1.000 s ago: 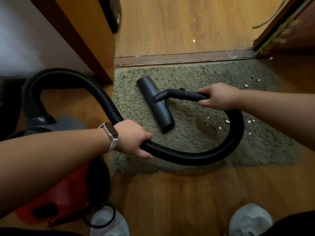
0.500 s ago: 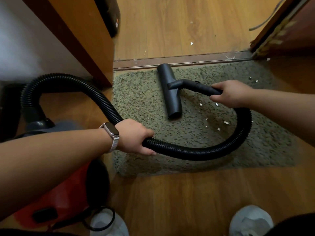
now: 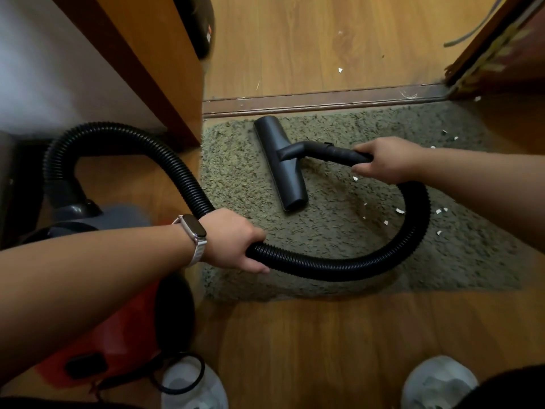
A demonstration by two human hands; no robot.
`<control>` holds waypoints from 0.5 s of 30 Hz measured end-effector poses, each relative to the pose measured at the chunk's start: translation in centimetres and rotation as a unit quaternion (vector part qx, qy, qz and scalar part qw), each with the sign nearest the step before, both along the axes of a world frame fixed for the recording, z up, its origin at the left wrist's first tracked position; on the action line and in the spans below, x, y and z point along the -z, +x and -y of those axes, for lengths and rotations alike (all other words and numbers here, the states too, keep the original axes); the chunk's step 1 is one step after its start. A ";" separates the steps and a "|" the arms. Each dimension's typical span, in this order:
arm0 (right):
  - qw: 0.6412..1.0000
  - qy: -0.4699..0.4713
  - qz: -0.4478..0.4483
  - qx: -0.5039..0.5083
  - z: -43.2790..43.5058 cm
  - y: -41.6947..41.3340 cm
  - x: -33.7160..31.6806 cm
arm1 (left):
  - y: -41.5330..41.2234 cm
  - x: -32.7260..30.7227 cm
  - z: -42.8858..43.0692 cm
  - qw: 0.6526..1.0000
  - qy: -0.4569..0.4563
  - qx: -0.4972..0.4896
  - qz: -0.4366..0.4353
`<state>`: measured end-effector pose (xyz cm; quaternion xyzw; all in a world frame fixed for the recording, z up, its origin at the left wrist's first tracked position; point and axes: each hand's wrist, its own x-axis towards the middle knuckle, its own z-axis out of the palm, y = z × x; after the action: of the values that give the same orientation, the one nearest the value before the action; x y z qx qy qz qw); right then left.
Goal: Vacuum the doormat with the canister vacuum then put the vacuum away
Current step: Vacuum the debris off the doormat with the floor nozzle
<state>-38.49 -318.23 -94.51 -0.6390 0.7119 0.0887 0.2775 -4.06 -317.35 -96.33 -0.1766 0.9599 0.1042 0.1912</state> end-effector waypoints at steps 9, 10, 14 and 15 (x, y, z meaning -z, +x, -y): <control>0.997 0.013 0.019 0.068 -1.3 -3.2 0.1 | -1.2 0.4 0.5 1.000 -0.002 -0.013 -0.023; 0.997 0.011 0.016 0.070 -1.4 -3.4 0.1 | -1.2 0.3 0.5 1.000 -0.002 -0.015 -0.024; 0.997 0.005 0.016 0.081 -2.5 -4.3 0.4 | -1.5 0.5 0.6 1.000 0.001 -0.014 -0.021; 0.995 0.008 0.025 0.092 -2.8 -4.5 0.6 | -1.6 0.4 0.7 1.000 0.002 -0.013 -0.017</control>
<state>-43.02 -315.43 -95.07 -0.5707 0.7597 0.0525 0.3073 -5.68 -318.04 -96.77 -0.1871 0.9603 0.1121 0.1738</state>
